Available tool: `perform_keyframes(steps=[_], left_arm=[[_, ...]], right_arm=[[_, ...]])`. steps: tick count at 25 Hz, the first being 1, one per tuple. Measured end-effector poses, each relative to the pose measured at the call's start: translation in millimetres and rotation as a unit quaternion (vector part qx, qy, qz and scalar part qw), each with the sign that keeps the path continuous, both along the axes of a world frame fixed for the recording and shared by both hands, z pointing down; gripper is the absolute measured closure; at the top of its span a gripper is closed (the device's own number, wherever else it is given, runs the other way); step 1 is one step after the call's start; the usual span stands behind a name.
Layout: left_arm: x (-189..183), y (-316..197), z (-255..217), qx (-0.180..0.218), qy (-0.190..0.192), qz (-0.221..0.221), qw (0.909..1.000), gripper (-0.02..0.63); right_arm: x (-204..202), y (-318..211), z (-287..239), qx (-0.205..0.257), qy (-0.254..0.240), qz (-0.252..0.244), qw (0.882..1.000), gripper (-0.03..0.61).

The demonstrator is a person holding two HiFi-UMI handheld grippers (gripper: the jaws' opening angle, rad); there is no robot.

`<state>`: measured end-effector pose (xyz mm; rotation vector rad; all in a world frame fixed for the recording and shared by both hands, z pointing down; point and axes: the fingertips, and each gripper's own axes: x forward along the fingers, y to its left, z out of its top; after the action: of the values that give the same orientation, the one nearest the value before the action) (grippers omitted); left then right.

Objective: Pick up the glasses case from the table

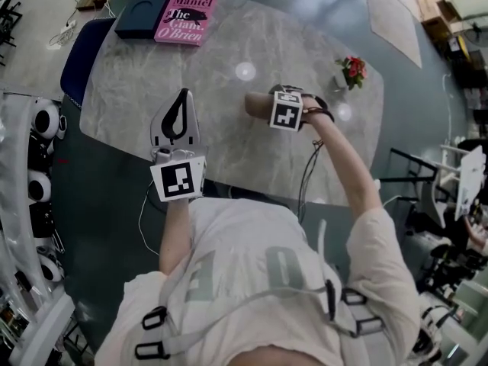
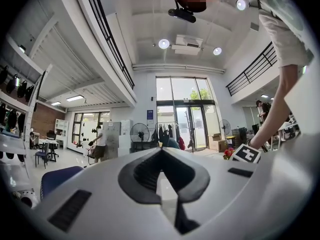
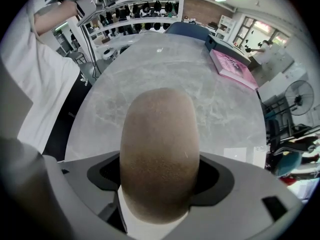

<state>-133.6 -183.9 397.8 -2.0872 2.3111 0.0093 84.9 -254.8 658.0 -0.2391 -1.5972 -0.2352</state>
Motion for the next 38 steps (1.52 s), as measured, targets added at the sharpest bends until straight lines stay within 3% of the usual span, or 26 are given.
perform_keyframes(steps=[5,10,14,18,20,24,31,33,38], left_arm=[[7.7,-8.4,-8.5,0.006,-0.002,0.021,0.9998,0.611],[20.3,-19.3,-16.0,0.017,-0.005,0.045,0.9988,0.611],[34.3,-26.5,-18.4,0.022,-0.010,0.069,0.9974,0.611],[46.0,-33.1,-25.2,0.027,-0.018,0.088,0.9956,0.611],[49.0,-34.8,-28.6,0.030,-0.021,0.094,0.9949,0.611],[51.8,-37.8,-28.4,0.024,-0.025,0.098,0.9946,0.611],[62.8,-44.2,-38.3,0.034,-0.040,0.116,0.9919,0.611],[67.5,-45.5,-39.8,0.035,-0.041,0.121,0.9911,0.611],[77.7,-45.7,-41.4,0.036,-0.048,0.131,0.9896,0.611]], right_arm=[[3.4,-10.1,-33.5,0.014,0.008,0.032,0.999,0.198],[2.0,-17.2,-65.7,0.025,-0.022,0.109,0.993,0.198],[-5.0,-38.6,-90.2,0.089,-0.093,0.182,0.975,0.198],[-2.7,-47.8,-116.0,0.121,-0.147,0.251,0.949,0.198],[-1.5,-51.0,-132.1,0.132,-0.185,0.299,0.927,0.198],[-2.1,-60.8,-165.6,0.164,-0.275,0.376,0.869,0.198],[-13.8,-67.0,-221.4,0.204,-0.409,0.433,0.777,0.198],[-13.4,-66.9,-239.1,0.214,-0.456,0.441,0.743,0.197],[5.7,-66.1,-278.7,0.230,-0.574,0.459,0.638,0.197]])
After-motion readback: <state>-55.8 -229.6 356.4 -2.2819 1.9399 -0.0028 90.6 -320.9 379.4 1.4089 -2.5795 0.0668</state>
